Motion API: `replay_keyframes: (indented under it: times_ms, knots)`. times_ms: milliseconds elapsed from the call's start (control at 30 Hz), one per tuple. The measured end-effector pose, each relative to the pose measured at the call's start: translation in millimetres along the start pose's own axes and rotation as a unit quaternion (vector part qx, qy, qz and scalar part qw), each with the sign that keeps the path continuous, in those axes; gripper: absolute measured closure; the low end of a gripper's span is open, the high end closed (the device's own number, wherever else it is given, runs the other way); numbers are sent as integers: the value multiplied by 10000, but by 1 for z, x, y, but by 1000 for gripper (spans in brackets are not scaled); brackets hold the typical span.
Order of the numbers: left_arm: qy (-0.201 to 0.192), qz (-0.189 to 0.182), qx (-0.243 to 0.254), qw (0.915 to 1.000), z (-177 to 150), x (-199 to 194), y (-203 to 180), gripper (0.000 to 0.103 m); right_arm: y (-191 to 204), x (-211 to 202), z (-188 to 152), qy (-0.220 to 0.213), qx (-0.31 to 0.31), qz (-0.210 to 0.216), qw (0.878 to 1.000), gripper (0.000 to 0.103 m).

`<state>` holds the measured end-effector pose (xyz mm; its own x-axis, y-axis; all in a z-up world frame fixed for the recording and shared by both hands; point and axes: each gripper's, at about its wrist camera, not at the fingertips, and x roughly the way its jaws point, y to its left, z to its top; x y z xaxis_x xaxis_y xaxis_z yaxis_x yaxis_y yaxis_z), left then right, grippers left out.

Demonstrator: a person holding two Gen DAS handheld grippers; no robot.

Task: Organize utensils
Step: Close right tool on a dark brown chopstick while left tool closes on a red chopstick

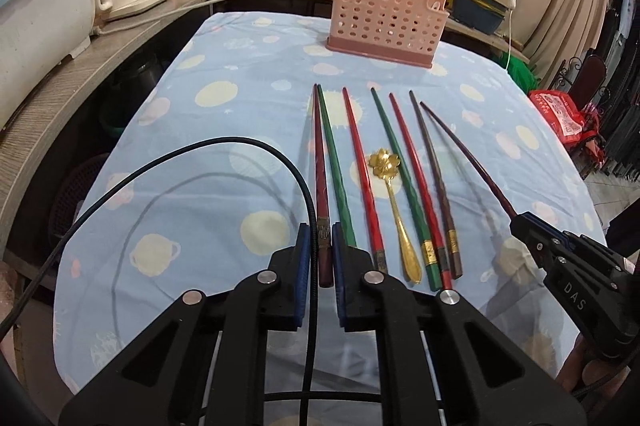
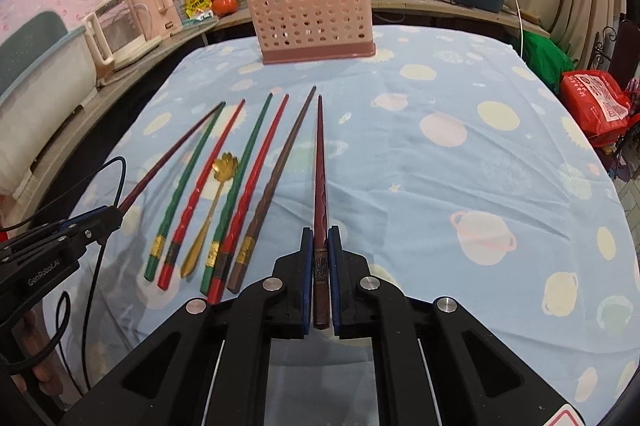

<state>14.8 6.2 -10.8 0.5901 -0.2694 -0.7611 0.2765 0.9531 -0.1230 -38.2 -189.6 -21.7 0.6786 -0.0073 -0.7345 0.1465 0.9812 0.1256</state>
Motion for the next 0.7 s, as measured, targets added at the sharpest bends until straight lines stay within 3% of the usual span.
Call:
replay_keyframes:
  times_ms: [300,367,433,700]
  knots:
    - [109,118,-136,9998,-10,6,7,91,2,1,-2,31,-71,2,10000,96]
    - [63,141,-99,9998,-10,3,7,86,2,3,-4,60,-61,8,10000,96]
    - [2,112,-81,9999,-8,0,5,82,2,3,-5,73,-53,15,10000,96]
    - [168,-86,90,9998,-4,23,-8,82,3,8,-5,138,-72,1,9999,96]
